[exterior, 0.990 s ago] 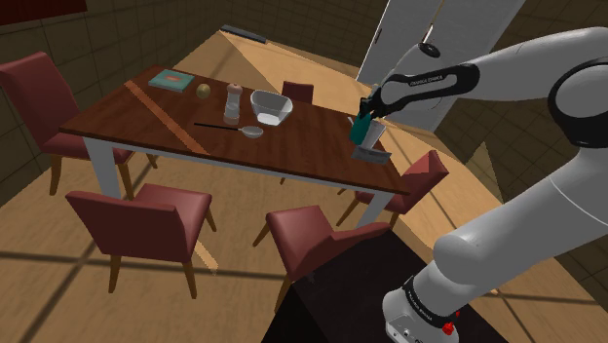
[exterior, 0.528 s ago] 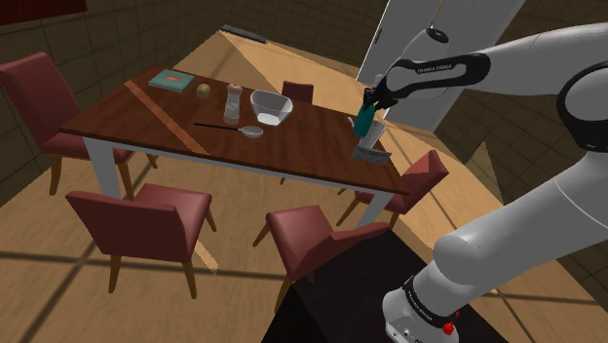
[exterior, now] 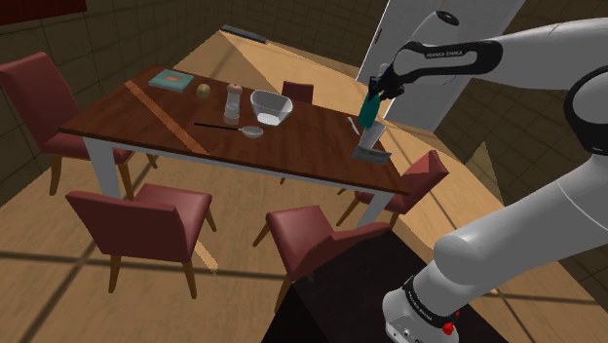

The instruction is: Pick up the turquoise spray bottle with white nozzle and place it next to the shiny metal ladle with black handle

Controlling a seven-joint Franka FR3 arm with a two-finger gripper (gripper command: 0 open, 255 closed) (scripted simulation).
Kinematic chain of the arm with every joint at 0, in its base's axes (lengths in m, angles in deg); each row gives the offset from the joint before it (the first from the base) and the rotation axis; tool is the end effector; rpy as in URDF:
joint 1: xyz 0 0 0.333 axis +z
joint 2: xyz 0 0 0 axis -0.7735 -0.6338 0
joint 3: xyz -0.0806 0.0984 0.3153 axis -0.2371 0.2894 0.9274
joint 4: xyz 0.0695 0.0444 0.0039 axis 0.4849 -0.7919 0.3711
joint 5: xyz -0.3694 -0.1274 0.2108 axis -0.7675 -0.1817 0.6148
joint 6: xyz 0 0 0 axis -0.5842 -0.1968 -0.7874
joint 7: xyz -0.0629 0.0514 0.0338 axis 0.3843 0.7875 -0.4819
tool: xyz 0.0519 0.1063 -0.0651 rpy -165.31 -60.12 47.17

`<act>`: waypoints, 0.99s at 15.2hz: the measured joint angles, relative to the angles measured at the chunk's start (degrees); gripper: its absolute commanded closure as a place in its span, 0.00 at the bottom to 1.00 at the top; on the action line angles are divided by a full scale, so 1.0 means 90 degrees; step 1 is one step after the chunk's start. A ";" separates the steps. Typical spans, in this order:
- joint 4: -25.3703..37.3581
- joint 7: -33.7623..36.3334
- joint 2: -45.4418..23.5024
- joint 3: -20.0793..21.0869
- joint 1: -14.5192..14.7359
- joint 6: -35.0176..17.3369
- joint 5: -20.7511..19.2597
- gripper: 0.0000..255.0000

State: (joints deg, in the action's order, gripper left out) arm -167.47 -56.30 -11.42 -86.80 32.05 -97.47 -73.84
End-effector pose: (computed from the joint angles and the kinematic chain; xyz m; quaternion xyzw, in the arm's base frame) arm 0.5497 -0.2350 0.5249 0.9258 -0.2792 0.2454 0.0693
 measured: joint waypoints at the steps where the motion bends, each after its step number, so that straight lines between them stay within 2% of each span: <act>1: 0.0097 -0.0023 0.0006 -0.0003 0.0003 0.0101 0.0017 1.00; 13: 0.1042 -0.0156 0.0071 0.0010 0.0037 0.1109 0.0121 1.00; 15: 0.1057 0.0050 0.0041 0.0129 0.0087 0.1114 0.0044 1.00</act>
State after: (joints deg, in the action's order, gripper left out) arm -157.96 -55.86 -11.05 -85.64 32.83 -87.44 -73.44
